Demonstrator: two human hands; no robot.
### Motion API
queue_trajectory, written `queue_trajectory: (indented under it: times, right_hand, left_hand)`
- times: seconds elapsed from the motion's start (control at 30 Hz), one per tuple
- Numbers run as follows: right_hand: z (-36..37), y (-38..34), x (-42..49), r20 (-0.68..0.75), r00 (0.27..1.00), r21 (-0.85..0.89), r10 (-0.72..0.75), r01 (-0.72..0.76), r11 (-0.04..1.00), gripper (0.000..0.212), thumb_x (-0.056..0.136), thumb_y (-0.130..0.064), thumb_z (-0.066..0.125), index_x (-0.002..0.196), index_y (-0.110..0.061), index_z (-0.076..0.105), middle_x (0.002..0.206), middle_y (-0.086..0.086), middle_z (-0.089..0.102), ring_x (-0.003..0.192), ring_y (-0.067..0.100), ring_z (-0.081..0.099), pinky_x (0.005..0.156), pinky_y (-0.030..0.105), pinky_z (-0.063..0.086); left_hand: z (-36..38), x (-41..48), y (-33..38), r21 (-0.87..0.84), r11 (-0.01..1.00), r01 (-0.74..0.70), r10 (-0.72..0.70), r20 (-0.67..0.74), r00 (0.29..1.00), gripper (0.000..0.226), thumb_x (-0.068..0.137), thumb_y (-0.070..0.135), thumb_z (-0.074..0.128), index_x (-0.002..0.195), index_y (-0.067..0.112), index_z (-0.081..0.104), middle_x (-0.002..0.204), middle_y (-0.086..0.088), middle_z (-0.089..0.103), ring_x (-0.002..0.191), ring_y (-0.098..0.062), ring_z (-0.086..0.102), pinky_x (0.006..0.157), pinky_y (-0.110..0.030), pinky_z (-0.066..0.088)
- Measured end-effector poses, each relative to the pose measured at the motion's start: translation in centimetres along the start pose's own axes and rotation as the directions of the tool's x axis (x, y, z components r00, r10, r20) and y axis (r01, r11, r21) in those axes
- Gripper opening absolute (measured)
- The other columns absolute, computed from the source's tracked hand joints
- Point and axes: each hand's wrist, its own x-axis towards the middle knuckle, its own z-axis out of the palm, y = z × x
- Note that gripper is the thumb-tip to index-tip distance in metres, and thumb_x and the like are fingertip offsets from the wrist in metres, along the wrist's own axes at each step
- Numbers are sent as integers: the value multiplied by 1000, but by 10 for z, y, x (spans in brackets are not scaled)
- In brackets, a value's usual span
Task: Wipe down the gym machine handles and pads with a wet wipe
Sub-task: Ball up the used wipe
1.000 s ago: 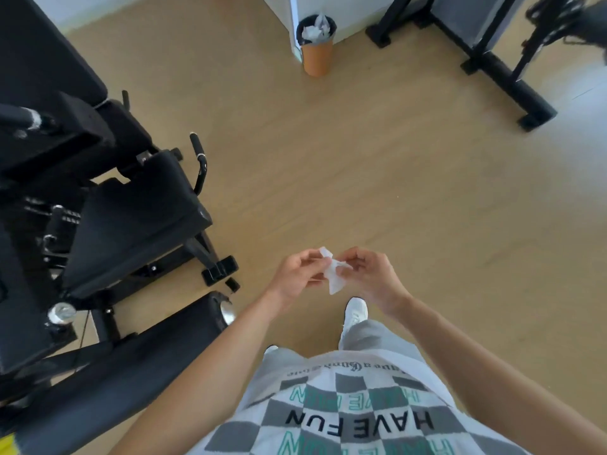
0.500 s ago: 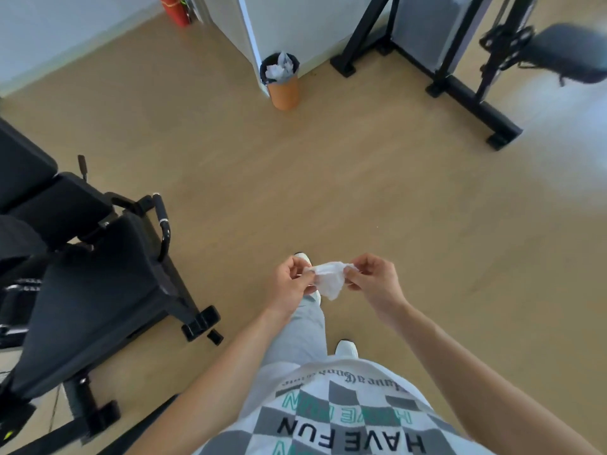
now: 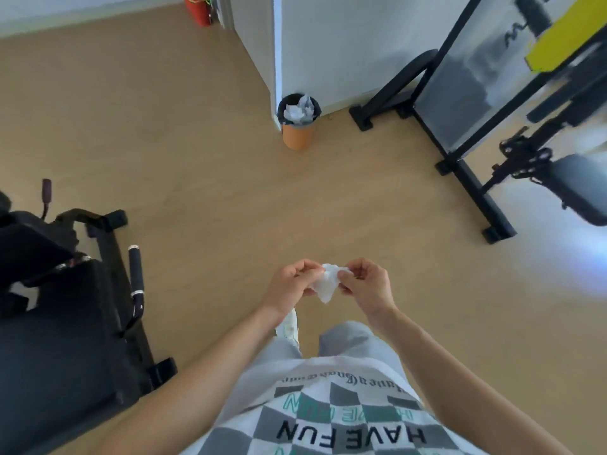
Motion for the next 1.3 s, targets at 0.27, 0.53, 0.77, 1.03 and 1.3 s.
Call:
queue_trajectory:
  times: [0.27, 0.53, 0.77, 1.03, 1.3]
  right_hand:
    - [28, -84, 120, 168, 985, 70, 35, -48, 996, 5, 91, -2, 71, 93, -6, 71, 79, 12, 73, 71, 20, 70, 66, 29, 58]
    - [38, -168, 282, 385, 923, -32, 25, -13, 999, 23, 89, -4, 67, 100, -21, 79, 97, 13, 74, 78, 14, 67, 74, 26, 55]
    - [57, -260, 402, 412, 911, -185, -32, 118, 976, 34, 81, -7, 76, 103, -32, 71, 101, -1, 75, 88, 17, 72, 83, 34, 60]
    - [94, -346, 525, 356, 925, -304, -133, 250, 920, 27, 85, -8, 77, 92, -33, 67, 89, -8, 70, 82, 13, 69, 76, 27, 56]
    - [129, -404, 657, 277, 960, -439, -50, 173, 882, 14, 85, -6, 75, 83, -19, 71, 74, -6, 69, 68, 7, 61, 66, 12, 47]
  left_hand:
    - [-22, 133, 72, 245, 967, -68, 84, -56, 995, 22, 77, 44, 83, 93, 31, 76, 92, 7, 75, 77, -7, 66, 75, -26, 54]
    - [-46, 289, 165, 344, 938, 38, 14, -148, 989, 16, 80, 27, 87, 86, 30, 72, 83, 15, 74, 73, -1, 67, 70, -22, 52]
    - [-73, 406, 252, 255, 957, 141, -76, -248, 966, 13, 82, 28, 84, 89, 23, 74, 88, 1, 75, 81, -17, 68, 78, -39, 58]
    - [-96, 536, 324, 21, 984, 178, -164, -303, 939, 14, 89, 17, 80, 91, 11, 67, 88, -4, 72, 71, -13, 66, 59, -20, 52]
    - [-137, 658, 367, -34, 973, 228, -230, -219, 948, 10, 87, 13, 79, 93, 12, 71, 88, -7, 76, 78, -21, 69, 72, -30, 58]
